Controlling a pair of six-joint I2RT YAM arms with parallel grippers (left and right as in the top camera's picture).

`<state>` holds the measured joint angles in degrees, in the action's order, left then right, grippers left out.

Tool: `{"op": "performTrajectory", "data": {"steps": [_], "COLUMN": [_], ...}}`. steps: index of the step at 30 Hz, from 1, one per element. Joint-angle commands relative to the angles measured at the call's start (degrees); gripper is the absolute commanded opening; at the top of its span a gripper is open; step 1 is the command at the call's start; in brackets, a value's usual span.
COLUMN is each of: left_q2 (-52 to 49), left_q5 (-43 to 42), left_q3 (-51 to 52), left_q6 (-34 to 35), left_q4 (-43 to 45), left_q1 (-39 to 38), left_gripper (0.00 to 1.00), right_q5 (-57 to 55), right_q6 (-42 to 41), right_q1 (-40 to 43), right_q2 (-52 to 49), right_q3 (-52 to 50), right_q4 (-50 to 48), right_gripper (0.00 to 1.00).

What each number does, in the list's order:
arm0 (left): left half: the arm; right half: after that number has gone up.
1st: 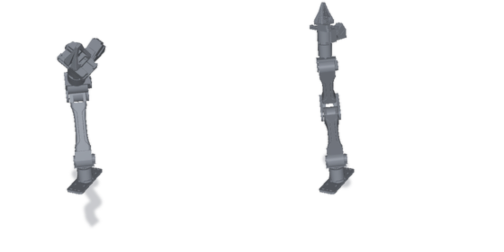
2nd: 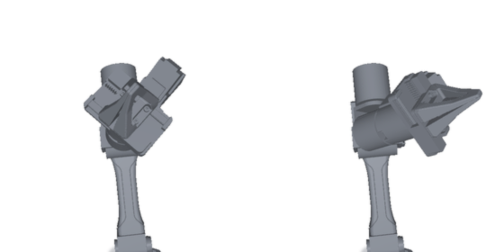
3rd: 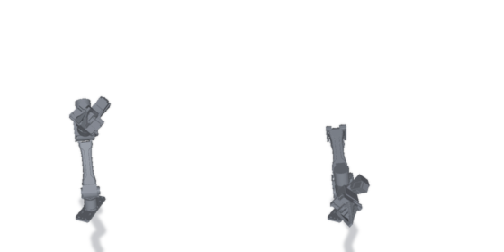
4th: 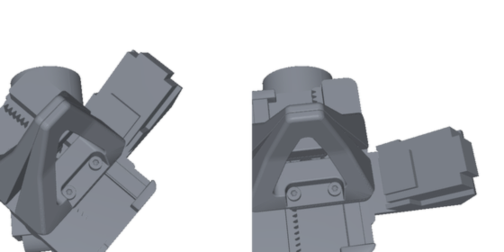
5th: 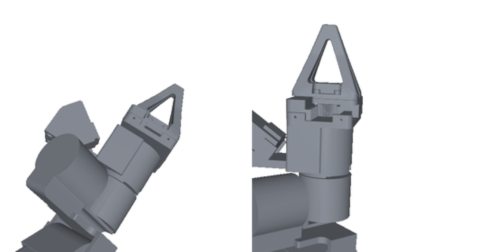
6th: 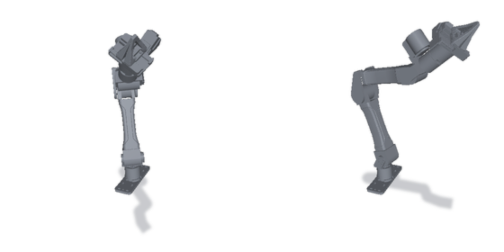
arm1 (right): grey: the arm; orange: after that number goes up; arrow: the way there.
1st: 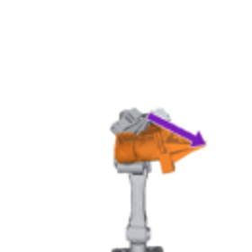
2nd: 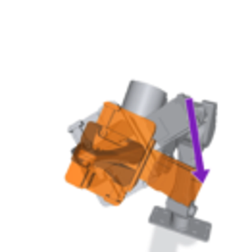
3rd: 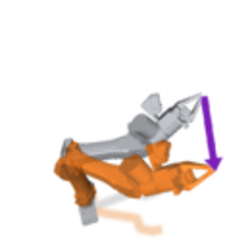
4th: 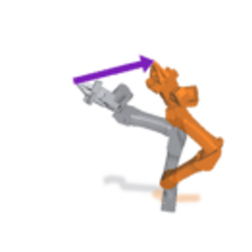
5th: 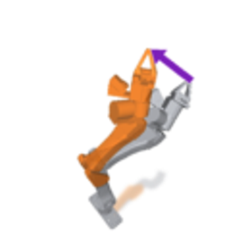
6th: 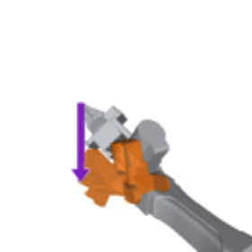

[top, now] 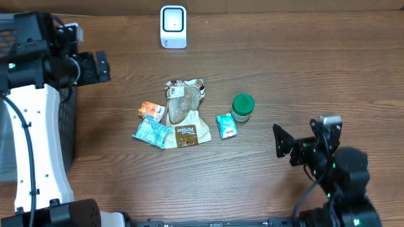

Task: Scan the item barcode
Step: 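Move the right gripper over the green-capped jar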

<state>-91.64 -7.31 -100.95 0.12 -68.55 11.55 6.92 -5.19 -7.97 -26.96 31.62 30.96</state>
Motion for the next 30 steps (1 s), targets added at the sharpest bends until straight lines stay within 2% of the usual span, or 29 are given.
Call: {"op": "performTrajectory", "data": {"steps": [1, 8, 21, 30], "left_q2": [0.2, 0.2, 0.2, 0.2], "left_q5": [0.3, 0.2, 0.2, 0.2], "left_q3": [-1.6, -1.5, -1.5, -1.5], "left_q6": [-1.3, -1.3, -1.2, -1.3], "left_q4": [0.0, -0.2, -0.2, -0.2], "left_q1": [0.5, 0.4, 0.4, 0.4], "left_gripper": [1.00, 1.00, 0.99, 1.00], "right_q5": [4.0, 8.2, 9.5, 19.7], "right_q6": [0.7, 0.7, 0.7, 0.7], "right_q1": [-0.2, -0.2, -0.2, -1.1], "right_q2": [-6.5, -17.6, -34.7, -45.2], "right_q3": [5.7, 14.7, 35.2, 40.0], "right_q4": [0.5, 4.3, 24.2, 27.8], "right_gripper": [1.00, 1.00, 1.00, 1.00]}}
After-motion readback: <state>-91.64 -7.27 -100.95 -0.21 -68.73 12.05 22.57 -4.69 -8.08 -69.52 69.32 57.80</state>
